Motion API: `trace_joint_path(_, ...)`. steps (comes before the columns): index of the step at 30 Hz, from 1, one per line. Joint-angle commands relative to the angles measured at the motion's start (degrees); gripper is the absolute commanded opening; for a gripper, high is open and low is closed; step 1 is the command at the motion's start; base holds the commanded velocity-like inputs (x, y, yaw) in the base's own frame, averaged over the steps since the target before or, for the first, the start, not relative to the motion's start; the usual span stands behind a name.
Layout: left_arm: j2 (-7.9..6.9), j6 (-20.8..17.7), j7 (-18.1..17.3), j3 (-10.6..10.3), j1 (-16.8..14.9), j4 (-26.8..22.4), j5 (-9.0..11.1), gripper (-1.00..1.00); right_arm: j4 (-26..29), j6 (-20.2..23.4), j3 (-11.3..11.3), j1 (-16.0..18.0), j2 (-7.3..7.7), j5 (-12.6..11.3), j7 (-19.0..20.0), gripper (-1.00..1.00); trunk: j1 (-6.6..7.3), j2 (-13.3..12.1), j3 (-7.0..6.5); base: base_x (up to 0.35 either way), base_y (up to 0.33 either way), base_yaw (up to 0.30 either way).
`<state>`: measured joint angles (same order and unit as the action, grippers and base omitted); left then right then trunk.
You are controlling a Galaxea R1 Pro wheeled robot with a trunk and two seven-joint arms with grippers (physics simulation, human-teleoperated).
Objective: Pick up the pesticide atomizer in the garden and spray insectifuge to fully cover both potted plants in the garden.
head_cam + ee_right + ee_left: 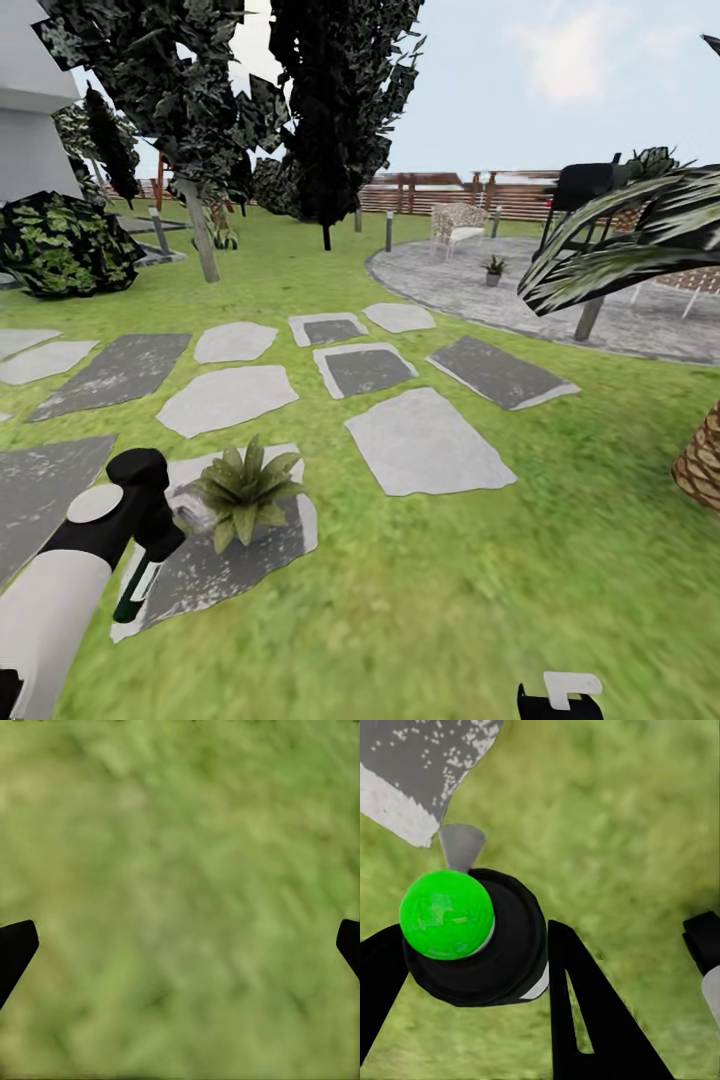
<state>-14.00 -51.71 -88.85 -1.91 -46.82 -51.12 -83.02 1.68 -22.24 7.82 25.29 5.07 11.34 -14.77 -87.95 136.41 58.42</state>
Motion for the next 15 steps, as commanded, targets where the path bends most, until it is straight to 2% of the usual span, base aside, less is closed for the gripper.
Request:
trace_joint_path(1, -0.01, -0.58, -0.53, -0.16, -0.25, 0.0, -1.46, -1.0, -0.06, -0.17, 0.44, 0.03, -0.02, 0.61, -0.17, 1.0, 0.01, 0.01, 0.05, -0.036, -0.03, 0.139)
trace_joint_path(3, 0.13, -0.58, -0.53, -0.11, -0.51, 0.04, -2.97, -1.0, -0.08, -0.17, 0.43, 0.04, -0.05, 0.61, -0.13, 1.0, 0.01, 0.01, 0.05, -0.019, -0.016, 0.073)
trace_joint_path(6, 0.71, -0.69, -0.51, -0.09, -0.62, 0.06, -3.53, -1.0, -0.09, -0.17, 0.44, 0.03, -0.06, 0.61, -0.08, 1.0, 0.01, 0.01, 0.05, 0.073, -0.004, 0.019)
trace_joint_path(15, 0.62, -0.85, -0.46, -0.16, -0.72, -0.32, -3.64, -1.0, -0.1, -0.17, 0.44, 0.03, -0.06, 0.61, 0.0, 1.0, 0.01, 0.01, 0.05, 0.304, 0.0, 0.002)
